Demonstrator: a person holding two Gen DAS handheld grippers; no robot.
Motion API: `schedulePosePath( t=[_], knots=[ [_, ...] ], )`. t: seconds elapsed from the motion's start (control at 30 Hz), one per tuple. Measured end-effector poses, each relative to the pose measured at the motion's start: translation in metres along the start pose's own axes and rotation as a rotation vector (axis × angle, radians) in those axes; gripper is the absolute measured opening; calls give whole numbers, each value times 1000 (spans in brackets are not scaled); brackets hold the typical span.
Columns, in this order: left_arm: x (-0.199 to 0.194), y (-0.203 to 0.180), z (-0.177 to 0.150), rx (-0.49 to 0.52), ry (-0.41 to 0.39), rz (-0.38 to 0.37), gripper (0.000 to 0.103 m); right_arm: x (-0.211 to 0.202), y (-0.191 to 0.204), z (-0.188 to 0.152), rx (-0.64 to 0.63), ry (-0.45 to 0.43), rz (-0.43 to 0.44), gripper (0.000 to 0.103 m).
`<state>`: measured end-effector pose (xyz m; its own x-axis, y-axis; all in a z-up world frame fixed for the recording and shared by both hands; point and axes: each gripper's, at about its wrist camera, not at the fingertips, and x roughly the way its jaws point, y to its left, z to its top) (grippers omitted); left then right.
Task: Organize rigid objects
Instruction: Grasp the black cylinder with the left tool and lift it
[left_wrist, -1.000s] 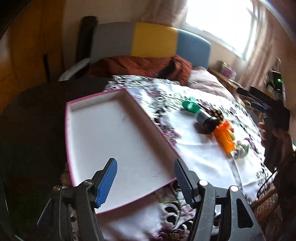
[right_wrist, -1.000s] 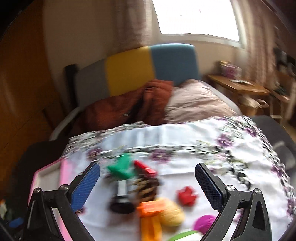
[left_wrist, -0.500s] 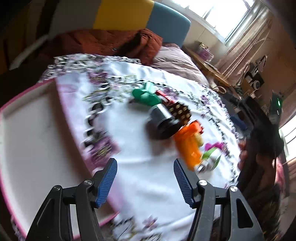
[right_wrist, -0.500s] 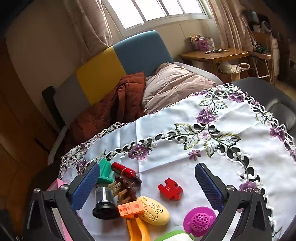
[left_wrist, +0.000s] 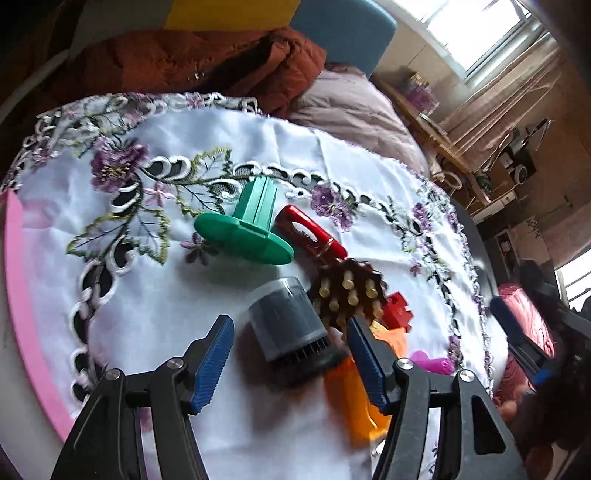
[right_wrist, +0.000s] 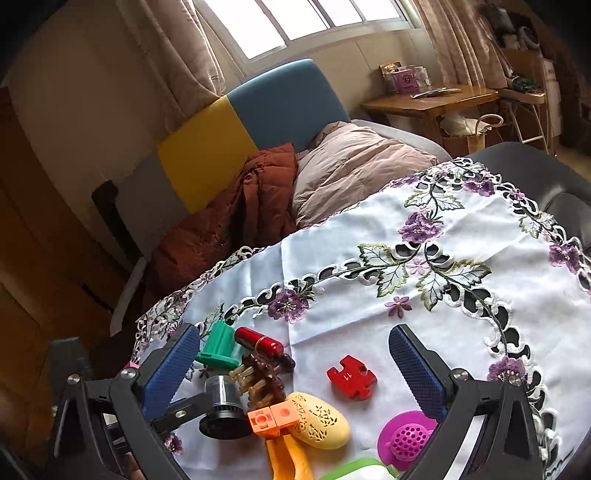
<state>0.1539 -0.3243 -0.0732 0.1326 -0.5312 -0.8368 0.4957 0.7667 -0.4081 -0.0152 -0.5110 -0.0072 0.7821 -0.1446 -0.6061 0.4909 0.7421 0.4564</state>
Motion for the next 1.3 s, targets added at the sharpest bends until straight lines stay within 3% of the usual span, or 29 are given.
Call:
schedulePosePath(
  t=[0.23, 0.4, 0.53, 0.83, 1.1, 1.3],
  knots=[
    [35, -2, 3, 47, 79, 14, 54, 3, 2, 0, -4, 14, -2, 103],
    [30, -3, -5, 102, 49, 31, 42, 3, 2, 1, -10, 10, -16, 103],
    [16, -6, -29, 199, 33, 98, 42, 9, -1, 0, 4, 47, -13, 103],
    [-10, -16, -100, 332, -7, 116, 42, 24, -1, -10, 0, 140, -5, 103],
    [-22, -5, -124, 330, -44, 84, 42, 48, 40, -29, -202, 274, 24, 101],
    [-19, -8, -123, 328, -54, 82, 42, 90, 74, -40, -428, 407, -42, 99]
  ],
)
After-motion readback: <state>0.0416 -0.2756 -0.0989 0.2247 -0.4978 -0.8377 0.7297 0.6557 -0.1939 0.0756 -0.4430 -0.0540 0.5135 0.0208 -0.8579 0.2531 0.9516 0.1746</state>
